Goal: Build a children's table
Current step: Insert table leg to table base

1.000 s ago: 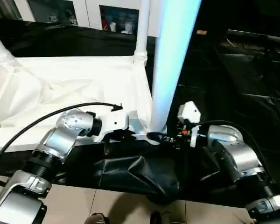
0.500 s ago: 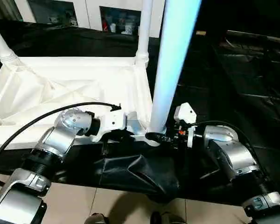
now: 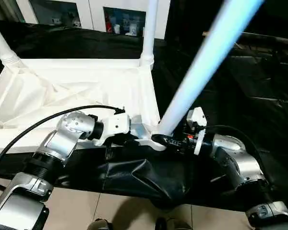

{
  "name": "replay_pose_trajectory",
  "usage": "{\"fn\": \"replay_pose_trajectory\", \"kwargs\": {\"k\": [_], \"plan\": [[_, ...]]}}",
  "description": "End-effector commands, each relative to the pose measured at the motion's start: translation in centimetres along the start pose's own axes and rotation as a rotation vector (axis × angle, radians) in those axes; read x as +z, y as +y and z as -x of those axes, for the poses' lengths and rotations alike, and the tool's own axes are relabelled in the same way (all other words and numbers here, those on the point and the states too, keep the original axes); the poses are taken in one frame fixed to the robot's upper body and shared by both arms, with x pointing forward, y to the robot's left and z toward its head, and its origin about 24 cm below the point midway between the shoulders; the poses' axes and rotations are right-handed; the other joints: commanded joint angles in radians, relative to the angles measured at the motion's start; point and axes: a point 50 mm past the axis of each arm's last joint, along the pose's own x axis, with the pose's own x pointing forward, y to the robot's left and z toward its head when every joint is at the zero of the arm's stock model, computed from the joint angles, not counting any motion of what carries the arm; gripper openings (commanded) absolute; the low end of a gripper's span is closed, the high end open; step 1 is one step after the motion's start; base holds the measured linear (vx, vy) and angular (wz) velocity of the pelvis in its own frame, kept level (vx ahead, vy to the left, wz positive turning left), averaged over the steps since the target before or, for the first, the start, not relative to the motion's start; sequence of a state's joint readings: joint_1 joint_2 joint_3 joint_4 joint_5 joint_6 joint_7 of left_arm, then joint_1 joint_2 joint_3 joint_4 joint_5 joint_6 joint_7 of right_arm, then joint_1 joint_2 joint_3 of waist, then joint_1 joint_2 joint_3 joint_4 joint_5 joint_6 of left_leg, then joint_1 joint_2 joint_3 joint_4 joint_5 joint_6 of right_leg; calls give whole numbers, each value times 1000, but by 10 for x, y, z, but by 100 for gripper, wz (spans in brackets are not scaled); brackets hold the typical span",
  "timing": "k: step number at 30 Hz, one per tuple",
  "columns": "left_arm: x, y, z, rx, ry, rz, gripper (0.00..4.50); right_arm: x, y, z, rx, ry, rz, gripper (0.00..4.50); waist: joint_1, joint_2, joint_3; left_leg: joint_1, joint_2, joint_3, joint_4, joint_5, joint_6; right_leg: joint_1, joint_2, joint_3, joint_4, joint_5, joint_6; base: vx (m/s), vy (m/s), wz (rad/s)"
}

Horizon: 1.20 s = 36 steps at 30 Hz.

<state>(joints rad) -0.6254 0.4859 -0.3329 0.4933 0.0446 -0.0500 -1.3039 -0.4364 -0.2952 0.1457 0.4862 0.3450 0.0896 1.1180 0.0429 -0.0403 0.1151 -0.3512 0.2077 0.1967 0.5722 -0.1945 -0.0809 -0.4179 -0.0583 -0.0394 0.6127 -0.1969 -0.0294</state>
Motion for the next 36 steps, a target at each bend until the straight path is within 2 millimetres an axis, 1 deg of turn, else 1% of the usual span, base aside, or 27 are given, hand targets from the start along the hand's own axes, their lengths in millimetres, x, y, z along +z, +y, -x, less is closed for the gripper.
{"fn": "replay_pose_trajectory", "kwargs": {"k": [1,3,5,7,11,13,14,15,16,18,20,21,23,24,25,26,27,28,29,30,31,32,33,34,35,36], "plan": [[4,0,2,-41,-44,-23,0,-27,0,18,-4,128,-72,277,3,11,-70,3,25,-3,-49,-50,110,66,-65,46,-44,90,-307,0,0,0],[4,0,2,-46,-40,-28,0,-31,1,19,15,154,-75,277,5,11,-69,3,25,-3,-50,-64,106,65,-66,46,-46,62,-302,0,0,0],[3,0,2,-59,-29,-30,0,-36,0,21,42,217,-60,277,7,14,-68,5,26,-3,-51,-79,97,63,-66,46,-49,33,-300,0,0,0],[2,1,1,-62,-24,-32,0,-39,-1,21,45,240,-50,277,10,13,-67,5,26,-4,-52,-97,82,62,-68,47,-52,-6,-291,0,0,0],[2,2,0,-55,-16,-36,0,-43,-3,20,19,250,-43,277,9,14,-65,5,27,-6,-55,-116,68,60,-68,46,-57,-43,-283,0,0,0],[1,3,1,-53,-15,-35,0,-45,-4,19,-5,241,-55,277,8,13,-61,5,26,-7,-58,-148,56,60,-70,47,-65,-111,-271,0,0,0],[1,3,1,-52,-16,-32,0,-46,-5,18,-20,232,-64,277,9,16,-60,7,27,-7,-59,-156,52,59,-71,47,-68,-130,-268,0,0,0],[1,3,1,-52,-17,-31,0,-46,-5,18,-29,227,-69,277,9,14,-61,9,27,-7,-59,-164,47,58,-71,48,-70,-151,-261,0,0,0],[1,3,1,-51,-17,-29,0,-49,-5,19,-58,216,-81,277,9,16,-62,7,28,-8,-59,-159,45,59,-72,48,-70,-153,-258,0,0,0],[1,3,1,-51,-16,-29,0,-50,-6,19,-72,210,-86,277,8,16,-61,7,28,-9,-60,-156,45,58,-72,48,-71,-153,-255,0,0,0],[-1,4,0,-41,-21,-11,0,-55,-9,20,-165,178,-124,277,6,17,-62,7,27,-8,-61,-158,43,57,-72,48,-71,-152,-257,0,0,0],[-2,4,0,-36,-23,-6,0,-57,-10,20,-193,170,-134,277,4,18,-60,6,26,-9,-63,-167,39,57,-73,47,-73,-172,-256,0,0,0],[-3,5,-3,-4,-26,28,0,-62,-14,18,-319,147,-168,277,-2,18,-59,9,27,-12,-66,-194,27,55,-74,47,-79,-225,-245,0,0,0],[-5,7,-6,34,-11,34,0,-67,-18,17,-441,140,-201,277,-7,19,-58,7,26,-14,-68,-201,16,55,-75,47,-82,-253,-235,0,0,0],[-7,9,-8,67,4,51,0,-69,-19,15,-492,139,-208,277,-13,18,-55,5,25,-18,-72,-220,7,55,-76,46,-87,-304,-218,0,0,0],[-8,11,-9,89,15,64,0,-70,-20,13,-523,139,-212,277,-15,18,-53,6,25,-18,-73,-230,0,53,-75,46,-90,-334,-207,0,0,0],[-10,14,-13,133,32,95,0,-71,-21,10,-588,125,-232,277,-16,19,-50,10,25,-21,-76,-260,-7,49,-77,45,-96,-396,-189,0,0,0],[-11,16,-15,164,43,117,0,-72,-22,8,-632,116,-248,277,-17,23,-47,14,26,-20,-77,-287,-13,42,-77,47,-102,-435,-178,0,0,0],[-11,17,-17,181,48,129,0,-73,-22,7,-653,111,-256,277,-17,20,-47,18,25,-21,-76,-300,-16,40,-77,47,-104,-456,-173,0,0,0],[-11,20,-20,220,53,158,0,-73,-23,4,-705,101,-270,277,-16,18,-48,21,22,-23,-76,-309,-15,42,-80,49,-109,-486,-161,0,0,0],[-11,22,-24,258,61,181,0,-73,-25,1,-758,97,-272,277,-16,21,-48,21,25,-23,-78,-304,-18,38,-79,49,-108,-476,-158,0,0,0],[-11,23,-25,265,62,185,0,-73,-25,1,-766,96,-274,277,-17,21,-46,22,25,-23,-79,-315,-19,35,-78,48,-110,-484,-157,0,0,0],[-9,29,-31,343,70,235,0,-73,-27,-4,-848,83,-294,277,-17,19,-47,22,23,-24,-79,-320,-17,37,-78,47,-111,-489,-155,0,0,0],[-6,35,-39,420,66,295,0,-73,-30,-9,-935,66,-318,277,-19,18,-48,24,23,-22,-77,-325,-24,33,-75,46,-110,-486,-154,0,0,0],[-3,37,-44,452,63,326,0,-72,-30,-12,-973,58,-331,277,-20,16,-48,26,21,-20,-77,-322,-25,30,-74,47,-112,-485,-155,0,0,0],[3,41,-53,500,57,361,0,-70,-32,-17,-1047,30,-375,277,-18,17,-47,28,19,-21,-76,-323,-25,27,-75,47,-115,-495,-151,0,0,0]]}}
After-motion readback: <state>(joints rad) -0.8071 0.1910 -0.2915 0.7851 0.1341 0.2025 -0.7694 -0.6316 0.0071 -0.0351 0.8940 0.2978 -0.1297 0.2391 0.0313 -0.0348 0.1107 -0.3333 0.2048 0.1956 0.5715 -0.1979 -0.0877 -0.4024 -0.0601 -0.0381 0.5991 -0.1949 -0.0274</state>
